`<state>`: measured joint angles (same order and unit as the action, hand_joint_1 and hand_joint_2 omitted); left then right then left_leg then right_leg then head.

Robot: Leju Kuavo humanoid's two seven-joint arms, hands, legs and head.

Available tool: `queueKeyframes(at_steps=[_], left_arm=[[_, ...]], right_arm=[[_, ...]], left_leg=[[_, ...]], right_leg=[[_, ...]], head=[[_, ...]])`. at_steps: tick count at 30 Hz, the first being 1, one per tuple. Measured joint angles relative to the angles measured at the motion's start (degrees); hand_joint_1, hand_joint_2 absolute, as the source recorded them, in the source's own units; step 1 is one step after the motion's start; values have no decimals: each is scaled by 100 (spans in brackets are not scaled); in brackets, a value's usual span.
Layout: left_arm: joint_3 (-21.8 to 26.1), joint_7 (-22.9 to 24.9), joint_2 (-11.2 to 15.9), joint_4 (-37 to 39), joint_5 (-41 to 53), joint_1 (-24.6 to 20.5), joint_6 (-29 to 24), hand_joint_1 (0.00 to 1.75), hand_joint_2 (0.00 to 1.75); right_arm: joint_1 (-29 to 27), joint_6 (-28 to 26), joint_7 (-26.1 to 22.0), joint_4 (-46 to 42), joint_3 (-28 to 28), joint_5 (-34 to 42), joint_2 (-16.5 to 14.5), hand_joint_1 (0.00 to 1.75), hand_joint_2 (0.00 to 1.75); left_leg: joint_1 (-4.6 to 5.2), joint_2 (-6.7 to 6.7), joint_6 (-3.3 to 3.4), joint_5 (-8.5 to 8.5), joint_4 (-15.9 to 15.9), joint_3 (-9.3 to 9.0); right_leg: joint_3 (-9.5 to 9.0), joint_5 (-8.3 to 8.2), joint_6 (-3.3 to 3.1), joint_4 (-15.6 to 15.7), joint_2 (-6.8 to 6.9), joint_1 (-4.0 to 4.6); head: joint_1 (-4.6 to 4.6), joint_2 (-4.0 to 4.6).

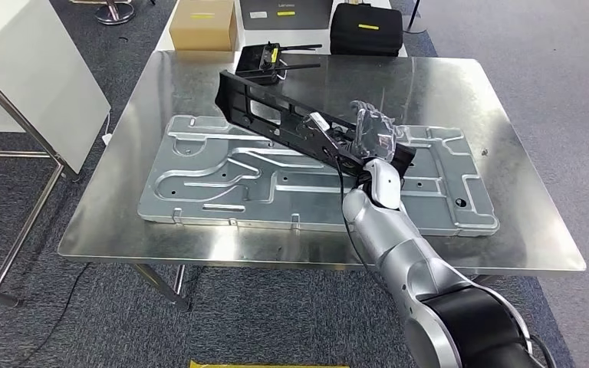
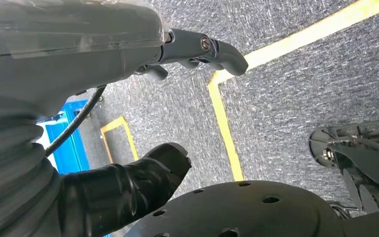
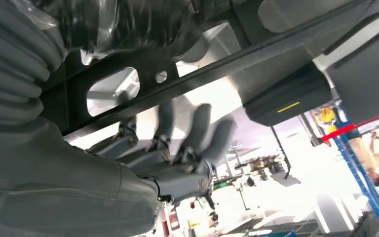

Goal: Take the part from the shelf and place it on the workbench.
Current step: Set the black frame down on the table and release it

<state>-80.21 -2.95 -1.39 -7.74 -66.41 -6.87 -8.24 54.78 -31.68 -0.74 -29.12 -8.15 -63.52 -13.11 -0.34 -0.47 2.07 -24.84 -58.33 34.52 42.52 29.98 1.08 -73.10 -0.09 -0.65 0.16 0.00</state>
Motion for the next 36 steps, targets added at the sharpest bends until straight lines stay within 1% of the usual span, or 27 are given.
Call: queueKeyframes(at_steps=[1,2,3,4,5,7,9,10,12,13,14,15,17,18,19,20,23,24,25,27,28,29,30,31,33,34,36], left_arm=[[0,-5,0,0,-1,0,1,0,175],[0,-8,-2,0,-2,-2,2,0,175],[0,-9,-4,0,-5,-4,4,0,175],[0,-11,-6,0,-16,-3,9,0,175],[0,-11,-8,0,-30,-2,15,0,175],[0,-11,-5,0,-66,1,31,0,175],[0,-11,4,1,-91,0,40,0,175],[1,-11,8,1,-102,0,42,0,131],[2,-17,14,1,-132,3,44,0,44],[4,-22,16,1,-153,7,44,0,0],[7,-26,20,1,-175,13,44,0,0],[9,-28,24,1,-196,18,42,0,0],[13,-28,32,1,-226,21,37,0,0],[14,-28,35,1,-240,19,34,0,0],[16,-29,36,1,-257,17,33,0,0],[17,-31,36,0,-272,15,32,0,0],[17,-42,38,0,-303,21,29,0,0],[17,-44,38,0,-309,22,27,0,0],[17,-48,39,0,-316,20,23,0,0],[17,-57,42,1,-340,16,17,0,0],[17,-62,43,1,-357,17,16,0,0],[17,-64,44,2,-378,20,15,0,0],[17,-64,45,2,-393,22,15,0,0],[17,-64,45,1,-405,23,15,0,0],[17,-63,43,0,-413,20,15,0,0],[17,-60,42,0,-413,18,16,0,0],[19,-41,40,0,-415,20,17,0,0]], right_arm=[[34,16,12,26,-8,1,0,0,0],[67,27,22,47,-15,2,0,0,0],[94,39,28,67,-24,2,-1,0,0],[113,51,31,85,-34,3,-2,0,0],[124,62,33,99,-41,4,-3,0,0],[132,79,39,126,-51,13,-4,0,0],[145,96,45,151,-57,25,-14,0,0],[153,121,48,164,-62,42,-21,0,0],[162,189,57,198,-74,106,-30,0,0],[161,228,63,220,-78,149,-31,0,0],[161,255,68,240,-79,183,-31,0,0],[163,273,72,258,-79,213,-31,0,0],[181,296,77,278,-79,269,-32,0,0],[201,303,81,284,-79,296,-32,0,0],[224,311,85,291,-79,321,-32,0,0],[247,320,89,299,-80,348,-32,0,0],[291,363,100,317,-81,430,-32,0,0],[305,373,104,319,-81,453,-32,0,0],[319,378,108,321,-81,474,-31,0,0],[334,387,111,332,-81,524,-29,0,0],[333,392,115,344,-81,549,-27,0,0],[330,396,120,358,-81,571,-25,0,0],[330,398,124,370,-81,587,-22,0,0],[337,398,126,376,-81,598,-22,0,0],[367,397,127,379,-81,602,-22,0,0],[384,398,127,380,-81,602,-23,0,0],[400,405,132,385,-81,603,-24,0,0]], left_leg=[[3,-4,-7,-11,-4,-15],[15,-7,-19,-23,-10,-22],[24,-10,-38,-32,-15,-26],[29,-10,-60,-37,-18,-25],[31,-9,-88,-39,-16,-24],[21,-4,-145,-50,-12,-30],[15,3,-204,-218,-237,60],[4,7,-231,-379,-509,179],[-17,8,-279,-706,-1225,513],[-29,9,-300,-767,-1475,639],[-40,10,-316,-724,-1539,678],[-52,12,-327,-584,-1388,613],[-75,15,-335,-215,-670,275],[-72,13,-319,-101,-344,121],[-64,10,-296,-50,-138,24],[-50,5,-266,-54,-53,-11],[-44,0,-151,-18,-5,-22],[-51,3,-111,-1,15,-27],[-54,7,-79,11,30,-30],[-41,12,-43,14,26,-24],[-33,12,-35,12,22,-22],[-27,11,-30,8,16,-22],[-23,9,-28,3,9,-22],[-20,6,-30,-3,0,-24],[-7,0,-56,-12,-20,-19],[0,-1,-78,-9,-29,-11],[8,1,-129,15,-31,6]], right_leg=[[-190,-210,-33,389,0,9],[-390,-361,-68,794,2,26],[-550,-469,-96,1121,7,42],[-642,-510,-116,1312,9,62],[-667,-499,-129,1371,11,78],[-682,-527,-170,1411,11,65],[-716,-560,-229,1475,18,26],[-730,-569,-250,1497,22,14],[-732,-567,-269,1498,24,15],[-732,-564,-270,1494,25,15],[-732,-559,-268,1486,24,13],[-732,-552,-260,1474,23,7],[-730,-526,-223,1435,17,-1],[-721,-511,-195,1409,12,5],[-711,-505,-165,1393,10,13],[-704,-506,-133,1388,7,21],[-684,-479,-39,1360,5,16],[-631,-395,-16,1244,4,11],[-521,-249,0,1001,3,5],[-193,100,16,279,4,0],[-42,211,19,-45,5,-2],[31,217,14,-193,5,-4],[11,130,2,-147,5,-4],[-126,-51,-19,138,5,-1],[-499,-386,-75,909,4,20],[-633,-479,-98,1194,3,36],[-699,-498,-123,1352,-2,71]], head=[[1,0],[0,0],[-1,0],[-2,0],[-2,0],[-2,0],[-3,0],[-4,0],[-4,0],[-4,0],[-4,0],[-4,0],[-4,0],[-2,0],[-2,0],[-1,0],[1,0],[1,0],[2,0],[1,0],[1,0],[1,0],[1,0],[1,0],[1,0],[1,0],[0,0]])
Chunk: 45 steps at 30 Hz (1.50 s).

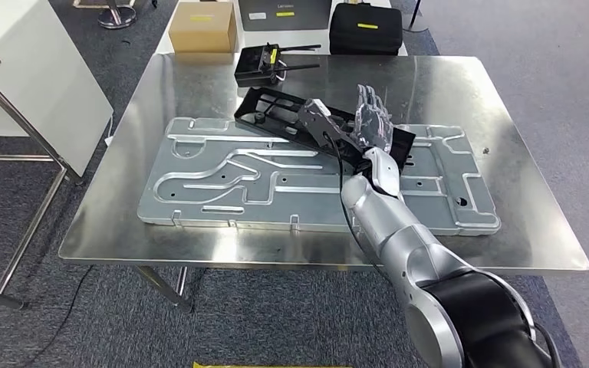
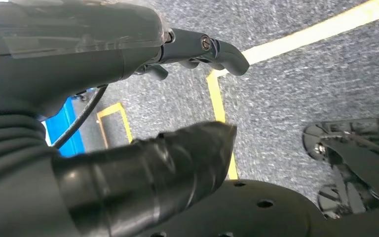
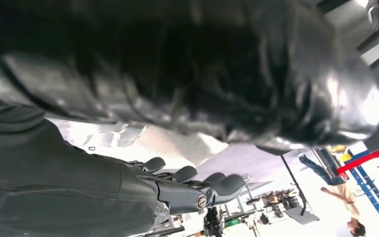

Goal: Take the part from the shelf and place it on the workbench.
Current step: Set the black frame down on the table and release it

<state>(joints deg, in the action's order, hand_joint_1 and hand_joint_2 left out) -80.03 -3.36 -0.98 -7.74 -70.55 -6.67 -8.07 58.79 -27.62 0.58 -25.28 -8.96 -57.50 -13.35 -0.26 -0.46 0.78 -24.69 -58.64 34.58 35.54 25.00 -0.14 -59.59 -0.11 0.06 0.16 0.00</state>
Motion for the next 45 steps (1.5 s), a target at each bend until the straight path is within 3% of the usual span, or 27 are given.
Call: queueKeyframes(at_steps=[2,4,7,8,9,10,13,14,17,19,22,23,24,25,27,29,30,32,34,35,37,38,39,40,42,44,45], left_arm=[[1,23,3,1,-7,4,2,0,0],[2,35,11,2,-33,4,4,0,0],[4,47,26,2,-85,3,13,0,0],[4,54,31,2,-101,4,16,0,0],[5,61,39,2,-118,3,20,0,0],[8,70,51,2,-130,1,25,0,0],[14,90,93,2,-160,-20,38,0,0],[15,93,99,2,-166,-27,39,0,0],[16,102,113,2,-168,-25,39,0,0],[16,110,119,2,-168,-30,39,0,0],[16,115,121,2,-168,-38,39,0,0],[16,115,122,2,-168,-36,39,0,0],[16,115,122,2,-168,-35,39,0,0],[16,115,122,2,-168,-35,39,0,0],[16,117,122,2,-168,-36,42,0,0],[16,126,123,2,-168,-36,56,0,0],[16,131,125,2,-169,-36,67,0,0],[15,138,135,4,-175,-33,93,0,0],[14,145,154,7,-181,-29,114,0,0],[14,153,163,8,-181,-27,118,0,0],[11,179,169,7,-181,-27,122,0,0],[10,195,170,7,-181,-29,122,0,0],[9,209,171,7,-181,-31,122,0,0],[9,219,174,8,-181,-33,122,0,0],[7,231,191,9,-181,-34,122,0,0],[6,233,218,9,-181,-44,126,0,0],[5,232,230,10,-181,-49,128,0,0]], right_arm=[[4,5,12,9,-1,1,-6,0,0],[15,7,20,17,-8,1,-28,0,0],[23,21,28,50,-32,-2,-81,0,0],[23,26,41,66,-43,-5,-106,0,0],[23,29,60,82,-56,-11,-137,0,0],[24,30,88,94,-70,-20,-170,0,0],[47,26,163,108,-107,-58,-265,0,0],[61,23,178,110,-115,-69,-290,0,0],[85,21,198,126,-140,-84,-337,0,0],[92,21,202,139,-144,-84,-342,0,0],[97,21,204,159,-144,-84,-341,0,0],[95,21,205,170,-144,-84,-340,0,0],[94,21,206,182,-144,-84,-340,0,0],[93,21,206,191,-145,-84,-340,0,0],[100,20,207,200,-147,-84,-341,0,0],[124,14,203,201,-157,-84,-358,0,0],[142,9,201,204,-163,-82,-369,0,0],[173,1,198,223,-174,-75,-386,0,0],[202,1,200,251,-183,-63,-409,0,0],[216,1,201,263,-186,-60,-425,0,0],[234,2,202,281,-190,-53,-450,0,0],[235,2,202,291,-191,-44,-455,0,0],[234,2,202,302,-191,-34,-455,0,0],[232,2,202,313,-191,-24,-457,0,0],[233,2,201,323,-191,-11,-466,0,0],[243,-1,200,325,-191,-4,-477,0,0],[252,-2,199,325,-191,-2,-481,0,0]], left_leg=[[-3,2,-56,-17,-3,15],[-9,8,-113,-249,-234,108],[-34,13,-173,-852,-1228,462],[-40,14,-187,-939,-1459,524],[-45,14,-196,-922,-1492,490],[-49,15,-199,-811,-1297,342],[-35,10,-152,-437,-188,-322],[-21,5,-121,-393,-1,-416],[-6,5,-10,-291,51,-382],[-24,26,75,-165,89,-303],[-17,52,143,5,98,-94],[-10,55,145,56,89,-16],[-3,58,143,106,77,60],[2,58,138,151,62,135],[9,53,115,231,26,257],[22,46,65,304,6,327],[22,44,34,345,7,343],[12,40,-35,432,38,365],[-3,32,-99,270,-72,452],[-10,29,-128,41,-268,532],[-28,31,-179,-526,-953,719],[-35,31,-199,-688,-1304,778],[-40,32,-215,-712,-1541,777],[-43,32,-225,-609,-1611,697],[-47,33,-223,-312,-1196,262],[-28,28,-183,-353,-397,-332],[-14,23,-149,-435,-104,-510]], right_leg=[[7,-42,-52,42,3,-22],[22,-100,-124,94,15,-56],[102,-165,-172,96,31,-50],[140,-190,-174,89,33,-47],[178,-217,-170,82,34,-46],[213,-244,-162,74,33,-46],[283,-318,-95,42,27,-37],[297,-345,-63,36,28,-32],[328,-432,34,54,28,-35],[426,-215,87,-125,16,-42],[734,581,137,-1150,10,-49],[783,725,144,-1471,10,-48],[744,742,142,-1616,10,-48],[606,659,131,-1554,10,-47],[65,452,83,-913,9,-40],[-430,439,27,-190,6,-9],[-541,466,5,5,5,11],[-525,402,-47,94,12,26],[-439,275,-132,138,33,3],[-376,204,-174,155,44,-13],[-216,76,-218,153,49,-12],[-123,9,-218,146,51,-9],[-25,-59,-212,137,53,-8],[75,-125,-201,122,55,-11],[254,-242,-169,84,55,-21],[375,-338,-114,45,50,-14],[402,-388,-82,40,52,-11]], head=[[0,0],[-2,0],[-3,0],[-3,0],[-3,0],[-3,0],[-2,0],[-2,0],[-1,0],[8,0],[16,0],[16,0],[16,0],[16,0],[15,0],[14,0],[14,0],[14,0],[13,0],[13,0],[11,0],[12,0],[12,0],[12,0],[11,0],[11,0],[13,0]])
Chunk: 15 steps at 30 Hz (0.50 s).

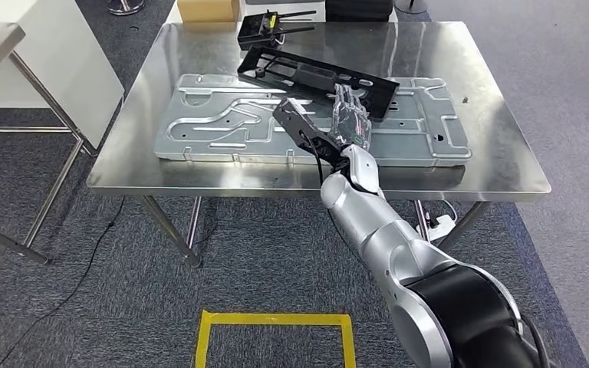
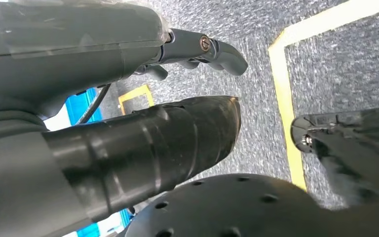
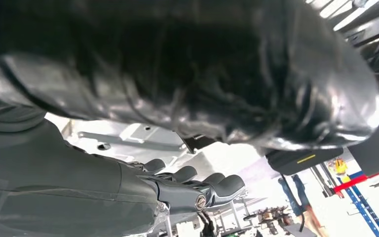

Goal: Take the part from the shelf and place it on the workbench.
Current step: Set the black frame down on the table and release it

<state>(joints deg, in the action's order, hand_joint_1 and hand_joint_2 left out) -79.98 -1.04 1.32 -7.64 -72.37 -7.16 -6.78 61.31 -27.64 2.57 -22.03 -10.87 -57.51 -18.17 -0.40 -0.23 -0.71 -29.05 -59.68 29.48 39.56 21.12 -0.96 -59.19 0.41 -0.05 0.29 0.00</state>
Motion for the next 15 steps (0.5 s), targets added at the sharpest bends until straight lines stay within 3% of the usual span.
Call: queueKeyframes(at_steps=[1,3,4,5,8,9,10,12,13,15], left_arm=[[-1,-1,9,1,0,-5,3,0,0],[-3,-1,20,1,0,-2,7,0,0],[-5,0,23,1,0,-3,8,0,0],[-7,1,25,1,0,-4,9,0,0],[-11,12,31,1,0,-7,9,0,0],[-13,19,36,2,1,-8,10,0,0],[-16,26,42,2,2,-9,10,0,0],[-24,46,51,3,4,-10,12,0,0],[-27,56,51,3,5,-8,13,0,0],[-36,68,51,3,5,-5,15,0,0]], right_arm=[[10,-1,-1,1,1,4,-5,0,0],[24,2,-1,5,1,14,-10,0,0],[30,4,-1,12,1,20,-11,0,0],[36,6,-1,21,1,26,-9,0,0],[51,8,1,52,1,38,-2,0,0],[46,7,1,66,1,45,4,0,0],[37,7,1,80,1,57,12,0,0],[15,5,2,105,1,87,29,0,0],[10,4,2,109,1,100,34,0,0],[6,1,-9,110,2,137,38,0,0]], left_leg=[[19,-5,40,-60,159,-74],[12,9,131,17,204,-16],[2,24,172,84,216,19],[-13,40,209,161,236,71],[-10,63,274,357,235,294],[-5,65,280,421,224,386],[-1,67,276,481,212,478],[9,66,257,610,169,688],[18,64,238,662,145,772],[28,64,185,765,115,876]], right_leg=[[14,-51,33,7,5,1],[32,-131,94,24,5,-5],[66,-71,123,-16,-5,-7],[127,103,151,-155,-17,-9],[353,917,205,-1035,-33,-35],[372,1019,209,-1320,-33,-39],[335,996,206,-1483,-33,-40],[-10,732,164,-1319,-34,-34],[-314,700,128,-956,-35,-24],[-832,807,74,-207,-40,8]], head=[[0,0],[5,0],[7,0],[10,0],[12,0],[12,0],[12,0],[11,0],[10,0],[8,0]])
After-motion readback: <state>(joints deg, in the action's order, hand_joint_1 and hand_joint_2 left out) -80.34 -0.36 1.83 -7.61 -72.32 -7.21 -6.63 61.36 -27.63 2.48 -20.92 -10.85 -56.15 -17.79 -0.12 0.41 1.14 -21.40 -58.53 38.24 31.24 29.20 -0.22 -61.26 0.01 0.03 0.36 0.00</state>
